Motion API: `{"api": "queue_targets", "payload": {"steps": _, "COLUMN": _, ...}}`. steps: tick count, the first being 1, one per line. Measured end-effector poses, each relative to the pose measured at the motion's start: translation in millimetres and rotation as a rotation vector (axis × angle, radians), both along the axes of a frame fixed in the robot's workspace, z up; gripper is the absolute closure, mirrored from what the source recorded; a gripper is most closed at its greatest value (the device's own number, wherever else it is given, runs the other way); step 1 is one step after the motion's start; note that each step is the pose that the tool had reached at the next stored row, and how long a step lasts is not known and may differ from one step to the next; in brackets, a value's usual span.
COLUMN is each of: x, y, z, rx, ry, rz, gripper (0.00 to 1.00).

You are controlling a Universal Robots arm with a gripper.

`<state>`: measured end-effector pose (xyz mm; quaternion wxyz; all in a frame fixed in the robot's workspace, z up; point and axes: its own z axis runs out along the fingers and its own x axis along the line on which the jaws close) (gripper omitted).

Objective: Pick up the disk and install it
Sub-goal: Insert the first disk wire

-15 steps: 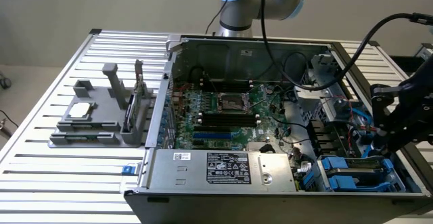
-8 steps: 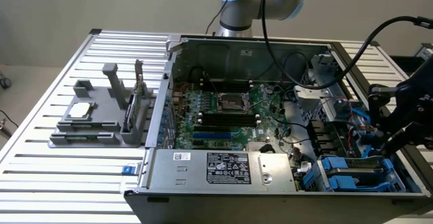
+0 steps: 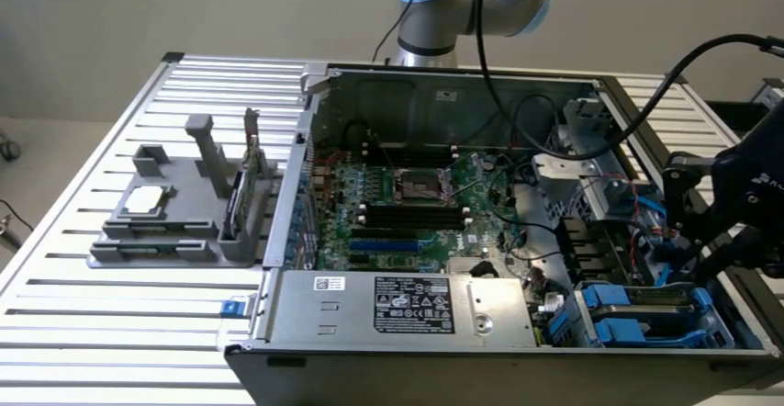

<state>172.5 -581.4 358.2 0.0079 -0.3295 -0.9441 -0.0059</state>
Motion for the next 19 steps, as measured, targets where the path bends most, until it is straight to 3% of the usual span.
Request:
{"api": "queue_targets", "payload": {"steps": 6, "x": 1.3, "y": -1.7, "z": -0.2, "rx": -0.0002, "ry": 0.0002, "rz": -0.031, "gripper": 0.73}}
{"api": "queue_targets", "payload": {"steps": 14, "x": 1.4, "y": -9.6, "z": -0.4, "rx": 0.0003, "ry": 0.0002, "rz": -0.066, "gripper": 0.73}}
{"api": "queue_targets", "payload": {"steps": 18, "x": 1.4, "y": -15.0, "z": -0.4, "rx": 0.0031, "ry": 0.0011, "rz": -0.078, "gripper": 0.73}}
{"api": "queue_targets", "payload": {"steps": 19, "x": 1.4, "y": -16.0, "z": -0.8, "rx": 0.008, "ry": 0.0015, "rz": -0.079, "gripper": 0.73}}
